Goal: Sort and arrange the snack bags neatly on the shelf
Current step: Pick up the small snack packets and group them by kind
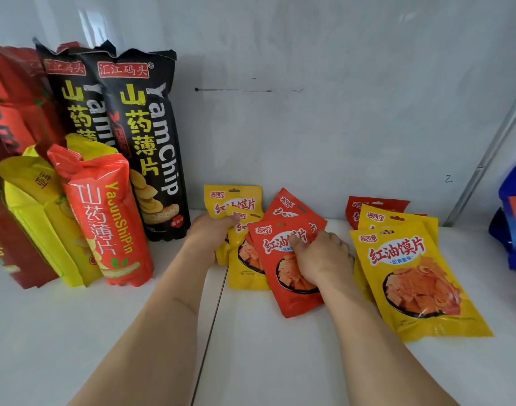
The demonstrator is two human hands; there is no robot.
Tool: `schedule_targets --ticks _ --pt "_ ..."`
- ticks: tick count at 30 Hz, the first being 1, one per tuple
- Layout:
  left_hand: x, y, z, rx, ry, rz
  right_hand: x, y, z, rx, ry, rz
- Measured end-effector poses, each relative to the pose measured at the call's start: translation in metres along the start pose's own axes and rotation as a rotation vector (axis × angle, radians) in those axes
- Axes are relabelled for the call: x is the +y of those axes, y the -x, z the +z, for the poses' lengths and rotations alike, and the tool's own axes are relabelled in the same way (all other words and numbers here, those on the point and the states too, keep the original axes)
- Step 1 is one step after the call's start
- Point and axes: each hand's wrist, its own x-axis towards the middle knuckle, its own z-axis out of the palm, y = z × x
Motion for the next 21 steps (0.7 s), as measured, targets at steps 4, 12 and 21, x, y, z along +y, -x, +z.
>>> schedule_targets --ticks 4,12,21 --pt "-0.001 0.006 0.002 -0.154 0.245 -0.075 -0.006 0.000 0.003 -0.033 0.012 -0.062" --pt "-0.003 0.014 -0.005 -0.110 0.472 -0.051 -0.015 0.002 0.004 0.021 -0.327 -0.025" --pt "-0.004 0.016 -0.011 -0.049 0.505 0.017 -0.006 0.003 -0.012 -0.070 -0.838 -0.032"
